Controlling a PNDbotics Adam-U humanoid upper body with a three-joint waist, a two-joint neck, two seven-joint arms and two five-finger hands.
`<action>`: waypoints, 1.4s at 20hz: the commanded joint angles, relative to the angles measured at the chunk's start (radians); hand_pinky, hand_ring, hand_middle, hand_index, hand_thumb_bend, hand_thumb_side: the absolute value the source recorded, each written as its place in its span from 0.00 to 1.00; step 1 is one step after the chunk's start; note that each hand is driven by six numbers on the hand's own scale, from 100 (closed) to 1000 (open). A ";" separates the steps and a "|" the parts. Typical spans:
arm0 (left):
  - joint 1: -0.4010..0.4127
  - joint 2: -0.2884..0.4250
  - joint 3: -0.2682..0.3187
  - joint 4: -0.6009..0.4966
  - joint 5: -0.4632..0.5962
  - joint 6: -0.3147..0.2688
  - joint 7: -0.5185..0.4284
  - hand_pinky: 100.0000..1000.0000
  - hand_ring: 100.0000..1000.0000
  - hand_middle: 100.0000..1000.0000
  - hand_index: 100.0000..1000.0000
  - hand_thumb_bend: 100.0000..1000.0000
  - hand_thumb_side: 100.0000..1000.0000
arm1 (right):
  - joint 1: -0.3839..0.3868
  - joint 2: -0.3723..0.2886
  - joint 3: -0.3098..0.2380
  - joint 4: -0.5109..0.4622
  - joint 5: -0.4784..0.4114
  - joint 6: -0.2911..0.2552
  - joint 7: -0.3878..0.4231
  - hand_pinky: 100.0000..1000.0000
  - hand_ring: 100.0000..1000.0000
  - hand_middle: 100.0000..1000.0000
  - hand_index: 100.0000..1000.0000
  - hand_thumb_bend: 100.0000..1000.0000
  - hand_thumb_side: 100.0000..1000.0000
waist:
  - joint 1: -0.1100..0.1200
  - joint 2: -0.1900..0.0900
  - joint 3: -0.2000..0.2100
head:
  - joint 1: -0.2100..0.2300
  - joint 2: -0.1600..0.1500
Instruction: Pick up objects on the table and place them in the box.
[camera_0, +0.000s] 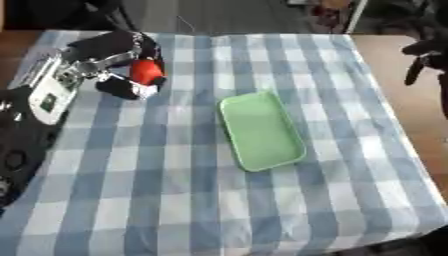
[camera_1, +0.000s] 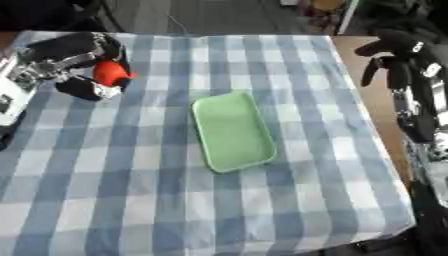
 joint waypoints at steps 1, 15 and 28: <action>-0.048 -0.029 -0.015 -0.008 0.004 -0.022 -0.012 0.04 0.29 0.46 0.49 0.00 0.35 | -0.008 -0.017 -0.006 -0.014 -0.001 -0.002 0.002 0.25 0.64 0.57 0.83 0.00 0.65 | -0.001 -0.016 -0.001 | 0.001 0.000; -0.088 -0.140 -0.068 0.010 -0.012 -0.081 -0.061 0.04 0.30 0.46 0.50 0.00 0.36 | -0.013 -0.013 0.001 -0.012 -0.007 -0.004 0.009 0.25 0.64 0.57 0.83 0.00 0.65 | -0.003 -0.019 -0.010 | 0.012 0.000; -0.115 -0.196 -0.084 0.026 -0.008 -0.105 -0.074 0.04 0.29 0.46 0.49 0.00 0.36 | -0.015 -0.011 0.005 -0.010 -0.012 -0.006 0.015 0.25 0.64 0.57 0.83 0.00 0.65 | -0.006 -0.018 -0.014 | 0.023 0.000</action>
